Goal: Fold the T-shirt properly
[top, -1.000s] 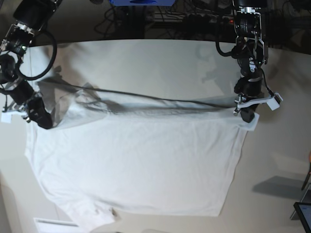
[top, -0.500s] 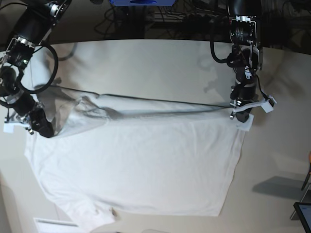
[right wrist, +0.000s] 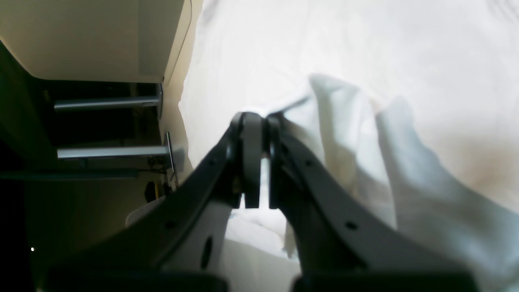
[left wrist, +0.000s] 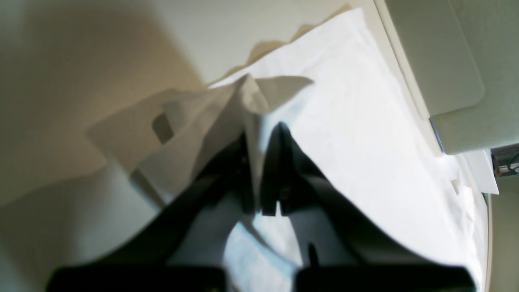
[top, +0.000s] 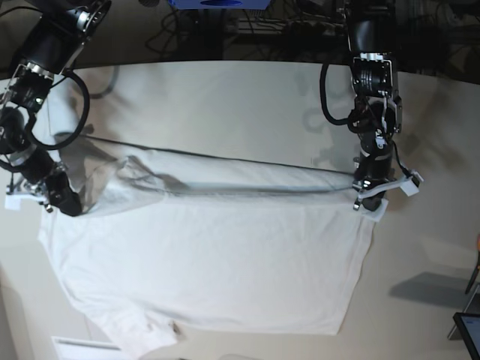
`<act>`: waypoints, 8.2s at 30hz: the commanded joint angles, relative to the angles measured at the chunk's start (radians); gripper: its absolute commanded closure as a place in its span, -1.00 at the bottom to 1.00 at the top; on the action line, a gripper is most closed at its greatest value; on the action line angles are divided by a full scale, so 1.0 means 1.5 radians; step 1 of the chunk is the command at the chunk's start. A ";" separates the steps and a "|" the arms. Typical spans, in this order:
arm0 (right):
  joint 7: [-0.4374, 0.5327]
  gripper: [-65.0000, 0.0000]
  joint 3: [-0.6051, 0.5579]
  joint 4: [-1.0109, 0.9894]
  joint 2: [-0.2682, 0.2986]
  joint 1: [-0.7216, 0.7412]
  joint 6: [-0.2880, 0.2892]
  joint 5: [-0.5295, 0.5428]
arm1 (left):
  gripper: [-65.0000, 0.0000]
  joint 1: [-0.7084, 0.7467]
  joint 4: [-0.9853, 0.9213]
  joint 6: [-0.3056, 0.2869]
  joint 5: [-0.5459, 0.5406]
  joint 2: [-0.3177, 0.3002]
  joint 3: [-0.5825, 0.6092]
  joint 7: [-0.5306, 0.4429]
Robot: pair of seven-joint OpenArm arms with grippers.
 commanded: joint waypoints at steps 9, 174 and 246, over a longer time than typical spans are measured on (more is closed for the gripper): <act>0.010 1.00 0.002 0.011 0.009 0.015 0.007 -0.030 | 1.00 -0.063 -0.009 -0.006 0.002 -0.002 0.014 -0.018; 0.095 0.14 -0.256 0.116 -0.025 -0.108 0.006 -0.026 | 0.83 -0.235 -0.164 -0.044 0.226 0.034 -0.037 0.177; 0.143 0.66 -0.252 0.028 -0.001 -0.038 -0.056 -0.030 | 0.83 0.054 0.178 -0.044 0.231 -0.049 -0.117 0.178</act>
